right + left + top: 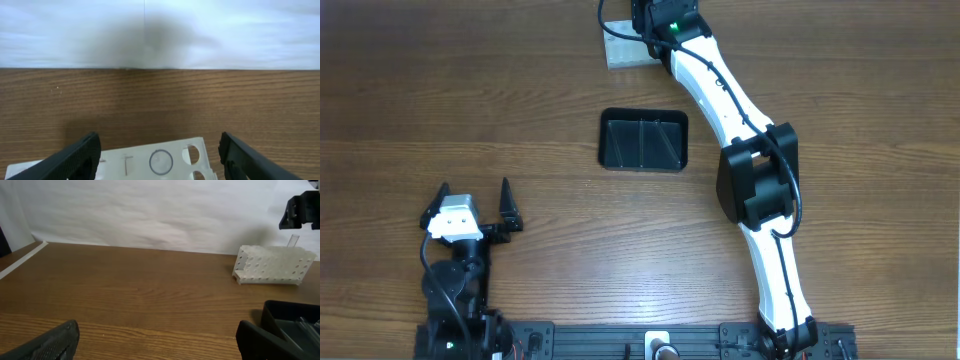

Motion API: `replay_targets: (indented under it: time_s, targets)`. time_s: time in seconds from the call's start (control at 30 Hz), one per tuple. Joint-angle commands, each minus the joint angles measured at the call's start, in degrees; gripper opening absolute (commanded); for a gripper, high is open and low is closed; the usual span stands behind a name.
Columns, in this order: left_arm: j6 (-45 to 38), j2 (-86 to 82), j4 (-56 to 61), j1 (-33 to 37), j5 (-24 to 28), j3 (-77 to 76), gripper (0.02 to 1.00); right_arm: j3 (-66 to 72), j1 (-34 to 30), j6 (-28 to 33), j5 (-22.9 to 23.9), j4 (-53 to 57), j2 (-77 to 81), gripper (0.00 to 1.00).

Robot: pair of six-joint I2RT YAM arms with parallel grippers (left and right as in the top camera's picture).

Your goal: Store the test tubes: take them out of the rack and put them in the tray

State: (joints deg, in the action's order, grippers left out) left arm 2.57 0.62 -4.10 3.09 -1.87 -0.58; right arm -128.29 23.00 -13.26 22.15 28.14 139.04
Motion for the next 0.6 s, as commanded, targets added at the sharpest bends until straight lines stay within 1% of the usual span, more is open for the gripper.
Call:
replay_targets:
  time_s: [0.03,0.27,0.53,0.6]
  targets:
    - [-0.85,-0.46,-0.04,0.24,0.37,0.24,0.998,-0.15,-0.39,1.36,1.77,-0.81,2.08,0.748]
    - [-0.85,-0.46,-0.04,0.24,0.37,0.24,0.996,-0.15,-0.48,1.38,1.79,-2.21,3.48,0.746]
    - [-0.85,-0.46,-0.04,0.24,0.37,0.24,0.998,-0.15,-0.55,1.38,1.79,-3.08,4.52,0.726]
    - [-0.83,-0.46,-0.04,0.24,0.37,0.24,0.998,-0.15,-0.59,1.36,1.77,-3.10,4.61,0.706]
